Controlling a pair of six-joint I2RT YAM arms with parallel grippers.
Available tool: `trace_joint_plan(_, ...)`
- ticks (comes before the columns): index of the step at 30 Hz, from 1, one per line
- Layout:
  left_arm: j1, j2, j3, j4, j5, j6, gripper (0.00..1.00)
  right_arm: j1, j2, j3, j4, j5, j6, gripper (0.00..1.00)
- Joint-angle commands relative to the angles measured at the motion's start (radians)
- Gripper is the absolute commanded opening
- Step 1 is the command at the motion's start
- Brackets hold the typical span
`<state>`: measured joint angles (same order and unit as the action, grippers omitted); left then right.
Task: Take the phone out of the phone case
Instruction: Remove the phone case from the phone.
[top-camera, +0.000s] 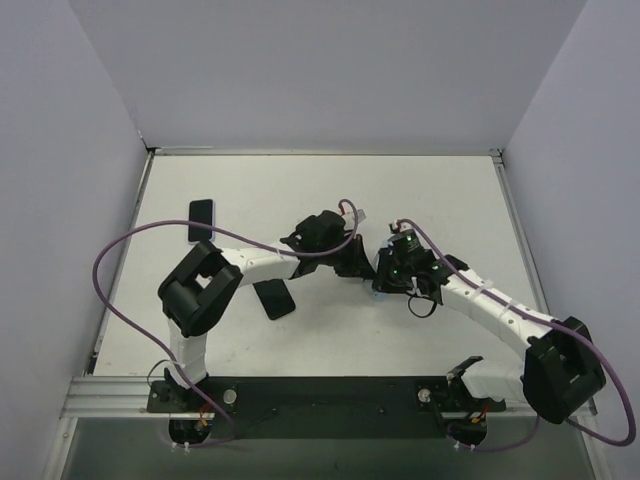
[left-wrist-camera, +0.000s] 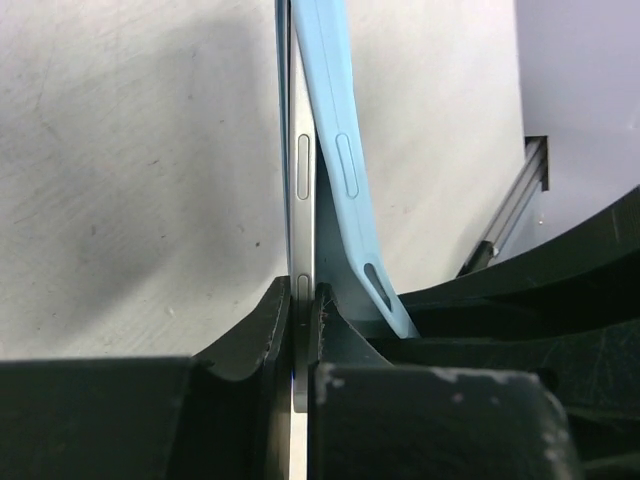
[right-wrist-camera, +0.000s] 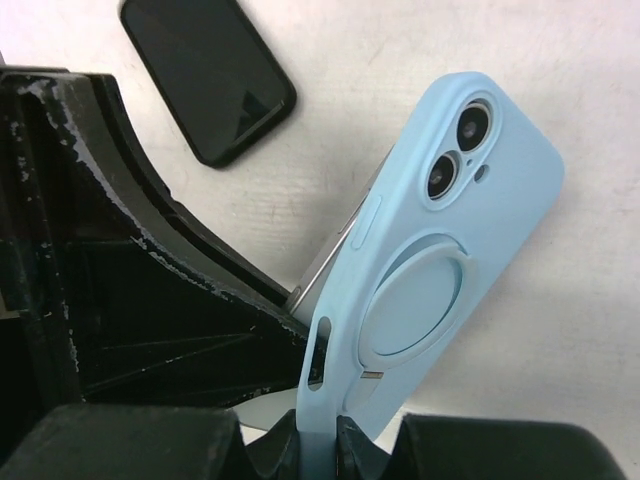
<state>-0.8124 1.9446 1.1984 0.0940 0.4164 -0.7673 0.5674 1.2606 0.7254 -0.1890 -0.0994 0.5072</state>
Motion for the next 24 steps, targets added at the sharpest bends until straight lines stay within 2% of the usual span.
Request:
trace_joint_plan(1,0.074,-0.062,-0.028,-0.082,-0.087,0.071,0.00,-0.069,-0.113,0.008,-0.155,0.067,-0.024,0.00)
trace_joint_plan(7,0.113,-0.130,-0.079,-0.085,-0.090,0.098,0.00,-0.127,-0.162,-0.004,-0.182,0.069,-0.059,0.00)
trace_joint_plan(14,0.156,-0.183,-0.097,-0.125,-0.103,0.125,0.00,-0.135,-0.191,0.022,-0.188,0.055,-0.065,0.00)
trace_joint_plan(18,0.154,-0.197,-0.089,-0.112,-0.058,0.119,0.00,-0.153,-0.185,0.064,-0.181,0.059,-0.059,0.00)
trace_joint_plan(20,0.151,-0.199,-0.085,-0.109,-0.021,0.108,0.00,-0.184,-0.169,0.081,-0.170,0.055,-0.049,0.00)
trace_joint_plan(24,0.142,-0.197,-0.091,-0.041,0.057,0.071,0.00,-0.375,-0.132,0.098,-0.031,-0.055,0.004,0.00)
